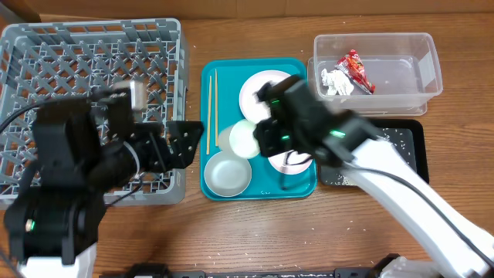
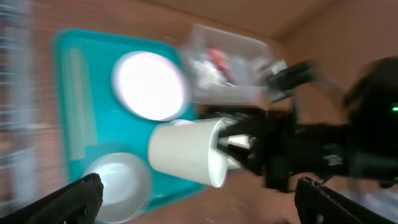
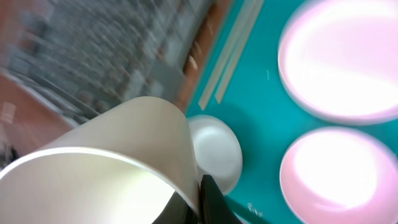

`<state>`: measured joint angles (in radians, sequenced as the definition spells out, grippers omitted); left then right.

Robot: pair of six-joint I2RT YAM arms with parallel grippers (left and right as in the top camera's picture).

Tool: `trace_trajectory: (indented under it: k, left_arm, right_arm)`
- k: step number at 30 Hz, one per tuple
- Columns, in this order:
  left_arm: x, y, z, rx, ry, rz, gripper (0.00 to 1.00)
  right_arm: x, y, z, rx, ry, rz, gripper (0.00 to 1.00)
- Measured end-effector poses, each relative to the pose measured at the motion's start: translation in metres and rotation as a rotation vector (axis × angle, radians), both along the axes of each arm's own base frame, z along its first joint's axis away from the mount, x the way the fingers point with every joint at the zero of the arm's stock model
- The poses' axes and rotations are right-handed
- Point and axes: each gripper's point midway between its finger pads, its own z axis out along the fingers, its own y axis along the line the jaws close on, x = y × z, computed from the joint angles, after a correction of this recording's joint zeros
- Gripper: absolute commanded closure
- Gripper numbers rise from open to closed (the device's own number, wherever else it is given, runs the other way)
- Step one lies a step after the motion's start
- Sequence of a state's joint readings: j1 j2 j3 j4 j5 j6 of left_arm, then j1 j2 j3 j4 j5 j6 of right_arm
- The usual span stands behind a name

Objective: Sort waste into correct bins and load items into the dishwasher
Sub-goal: 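Grasp the white cup from the white bowl with the right gripper, then pass the white cup from the right gripper to the left gripper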

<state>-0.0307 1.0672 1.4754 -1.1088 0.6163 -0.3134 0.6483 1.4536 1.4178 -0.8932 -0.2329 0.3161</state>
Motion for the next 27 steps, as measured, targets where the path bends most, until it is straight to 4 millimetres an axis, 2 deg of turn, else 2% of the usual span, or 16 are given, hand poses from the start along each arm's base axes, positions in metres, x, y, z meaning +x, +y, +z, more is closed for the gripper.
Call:
trace_trajectory:
  k: [3,7,12,17,23,27]
  left_arm:
    - [0.004,-0.029,0.005,-0.122,0.006,-0.200,0.00]
    - [-0.004,-0.053,0.014,-0.253,-0.007,-0.412,0.00]
    - [-0.025,-0.065,0.033,-0.359,-0.088,-0.595,0.00]
    - [-0.045,-0.070,0.054,-0.458,-0.165,-0.726,0.00]
    - [-0.056,-0.071,0.060,-0.518,-0.153,-0.763,0.00]
    - [-0.058,-0.071,0.061,-0.533,-0.144,-0.768,0.00]
  right_arm:
    - [-0.016,-0.015,0.063,0.103,-0.152,0.032,0.96]
    - [-0.044,-0.023,0.102,0.180,-0.258,0.144,0.96]
    - [-0.067,-0.015,0.124,0.287,-0.309,0.336,0.96]
    - [-0.080,-0.002,0.142,0.382,-0.367,0.473,0.96]
    - [-0.091,0.008,0.162,0.470,-0.445,0.604,0.96]
    - [-0.088,0.009,0.169,0.478,-0.494,0.610,0.96]
